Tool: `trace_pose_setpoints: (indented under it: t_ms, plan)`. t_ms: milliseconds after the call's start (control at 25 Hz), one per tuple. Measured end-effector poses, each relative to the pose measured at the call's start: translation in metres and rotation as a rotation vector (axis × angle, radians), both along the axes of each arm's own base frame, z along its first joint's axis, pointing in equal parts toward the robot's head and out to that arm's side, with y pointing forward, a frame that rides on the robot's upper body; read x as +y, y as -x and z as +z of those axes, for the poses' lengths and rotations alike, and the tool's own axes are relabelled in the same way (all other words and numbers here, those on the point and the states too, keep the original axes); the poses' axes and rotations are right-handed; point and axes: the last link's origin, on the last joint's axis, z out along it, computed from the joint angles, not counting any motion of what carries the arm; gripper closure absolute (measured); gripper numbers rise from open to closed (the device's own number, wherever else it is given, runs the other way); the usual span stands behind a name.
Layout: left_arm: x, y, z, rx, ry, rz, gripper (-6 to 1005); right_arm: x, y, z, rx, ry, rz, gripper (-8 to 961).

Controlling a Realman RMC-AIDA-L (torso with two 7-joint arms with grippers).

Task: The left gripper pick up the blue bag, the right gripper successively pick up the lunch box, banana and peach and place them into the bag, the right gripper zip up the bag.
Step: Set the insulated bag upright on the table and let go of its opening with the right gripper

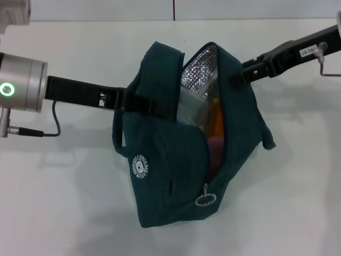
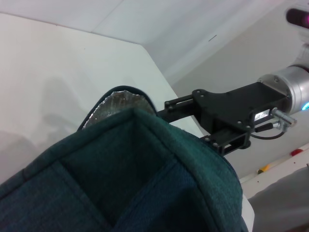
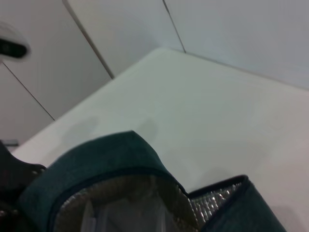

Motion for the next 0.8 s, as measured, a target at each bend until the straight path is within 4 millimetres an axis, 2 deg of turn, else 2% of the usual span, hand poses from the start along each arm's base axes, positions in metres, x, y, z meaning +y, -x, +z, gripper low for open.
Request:
trace_pose_setpoints:
  t_ms: [240, 800]
  plan:
    - [-0.0007, 0.0007, -0.0006, -0.001, 0.0, -0.002, 968, -0.0013, 0.0064, -0.0076, -0.06, 0.042, -0.039, 303]
    - [-0.0015, 0.0017, -0.0006, -0.004, -0.001, 0.002, 968, -0.0031, 0.004, -0.0041, -0.06, 0.06, -0.118, 306]
